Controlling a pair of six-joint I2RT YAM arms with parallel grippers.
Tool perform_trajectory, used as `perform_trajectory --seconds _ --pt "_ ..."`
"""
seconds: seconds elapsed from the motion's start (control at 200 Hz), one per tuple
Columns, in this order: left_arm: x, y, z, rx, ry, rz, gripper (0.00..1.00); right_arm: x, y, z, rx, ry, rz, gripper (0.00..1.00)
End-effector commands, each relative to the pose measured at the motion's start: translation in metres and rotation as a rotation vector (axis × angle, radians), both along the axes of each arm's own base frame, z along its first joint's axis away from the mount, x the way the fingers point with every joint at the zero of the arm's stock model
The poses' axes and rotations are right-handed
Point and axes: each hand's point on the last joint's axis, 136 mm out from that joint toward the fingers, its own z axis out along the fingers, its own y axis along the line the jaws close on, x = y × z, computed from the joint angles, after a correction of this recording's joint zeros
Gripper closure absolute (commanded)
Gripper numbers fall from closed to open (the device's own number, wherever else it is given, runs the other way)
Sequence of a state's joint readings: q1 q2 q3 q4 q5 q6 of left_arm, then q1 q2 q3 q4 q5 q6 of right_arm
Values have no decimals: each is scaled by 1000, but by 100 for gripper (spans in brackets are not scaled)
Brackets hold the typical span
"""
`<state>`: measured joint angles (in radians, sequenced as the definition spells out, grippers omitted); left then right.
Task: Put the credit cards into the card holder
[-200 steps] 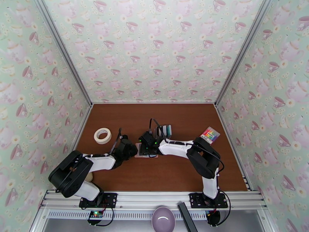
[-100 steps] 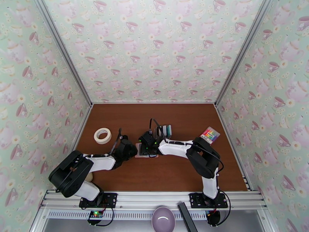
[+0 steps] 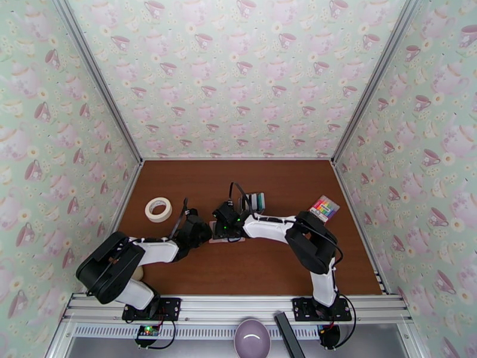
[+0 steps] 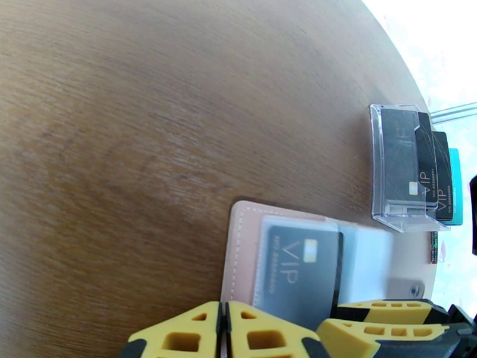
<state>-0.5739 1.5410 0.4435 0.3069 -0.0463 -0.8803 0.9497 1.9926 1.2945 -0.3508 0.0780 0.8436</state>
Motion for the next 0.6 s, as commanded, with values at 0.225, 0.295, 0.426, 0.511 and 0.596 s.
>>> perform_trajectory --seconds 0.225,0.295,0.426,0.511,0.596 --pt "-85 -8 -65 16 359 -147 89 -11 21 3 44 23 39 67" --pt "-85 -6 -64 24 359 -141 89 -12 18 6 43 17 38 67" --pt "-78 0 -54 30 337 -128 82 -9 6 20 28 -28 27 64" --pt "-72 5 -43 41 314 -122 78 -7 3 31 39 -47 31 60" --pt "-64 8 -27 60 286 -121 77 -7 2 39 46 -64 40 58"
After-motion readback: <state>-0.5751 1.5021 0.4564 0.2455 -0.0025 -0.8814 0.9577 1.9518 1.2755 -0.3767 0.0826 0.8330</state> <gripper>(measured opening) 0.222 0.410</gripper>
